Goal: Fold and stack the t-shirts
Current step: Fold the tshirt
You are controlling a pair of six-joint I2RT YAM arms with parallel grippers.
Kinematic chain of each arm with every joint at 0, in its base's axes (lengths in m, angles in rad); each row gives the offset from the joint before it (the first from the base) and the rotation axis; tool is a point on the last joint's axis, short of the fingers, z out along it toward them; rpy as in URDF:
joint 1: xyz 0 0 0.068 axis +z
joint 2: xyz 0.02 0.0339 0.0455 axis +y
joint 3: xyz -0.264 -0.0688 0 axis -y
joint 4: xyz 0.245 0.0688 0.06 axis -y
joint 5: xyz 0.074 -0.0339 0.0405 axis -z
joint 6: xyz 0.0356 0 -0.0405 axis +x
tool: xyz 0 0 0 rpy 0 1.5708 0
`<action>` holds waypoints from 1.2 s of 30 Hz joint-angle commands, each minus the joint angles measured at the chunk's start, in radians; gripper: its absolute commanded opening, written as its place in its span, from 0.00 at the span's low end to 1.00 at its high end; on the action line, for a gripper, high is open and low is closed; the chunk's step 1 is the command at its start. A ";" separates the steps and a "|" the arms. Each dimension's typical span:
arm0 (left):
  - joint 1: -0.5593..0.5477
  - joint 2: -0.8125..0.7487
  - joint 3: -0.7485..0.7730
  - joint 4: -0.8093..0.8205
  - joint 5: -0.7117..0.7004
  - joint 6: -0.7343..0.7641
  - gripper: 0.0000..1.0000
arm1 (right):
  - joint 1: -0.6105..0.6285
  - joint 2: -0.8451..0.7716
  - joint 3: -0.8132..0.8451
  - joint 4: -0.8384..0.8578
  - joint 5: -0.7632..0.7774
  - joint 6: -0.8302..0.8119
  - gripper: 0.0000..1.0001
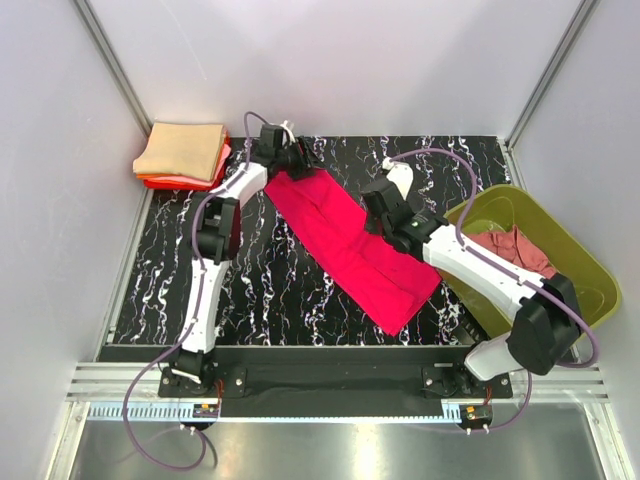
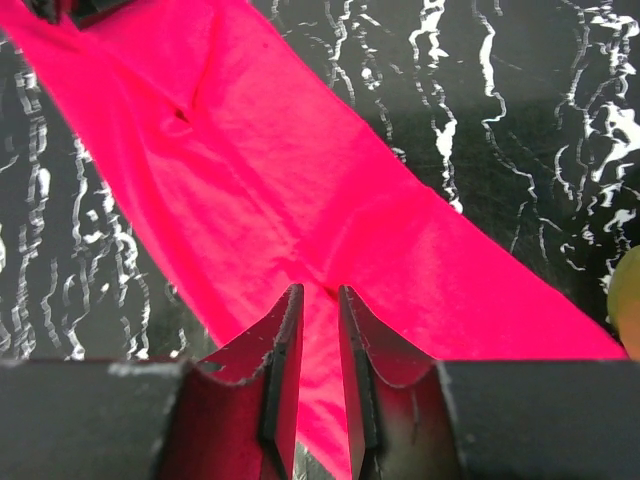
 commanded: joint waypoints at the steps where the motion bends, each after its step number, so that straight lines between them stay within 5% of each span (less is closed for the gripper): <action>1: 0.008 -0.255 -0.025 0.008 0.042 0.076 0.54 | -0.006 -0.075 0.042 -0.002 -0.036 -0.017 0.28; 9: 0.007 -0.573 -0.558 -0.024 -0.050 0.163 0.50 | -0.008 -0.228 -0.069 -0.041 -0.171 0.038 0.29; 14: 0.008 -0.631 -0.717 -0.030 -0.122 0.200 0.46 | -0.009 -0.305 -0.101 -0.049 -0.200 0.052 0.30; 36: 0.108 -0.361 -0.470 -0.210 -0.327 0.171 0.47 | -0.009 -0.185 -0.020 -0.050 -0.148 0.000 0.30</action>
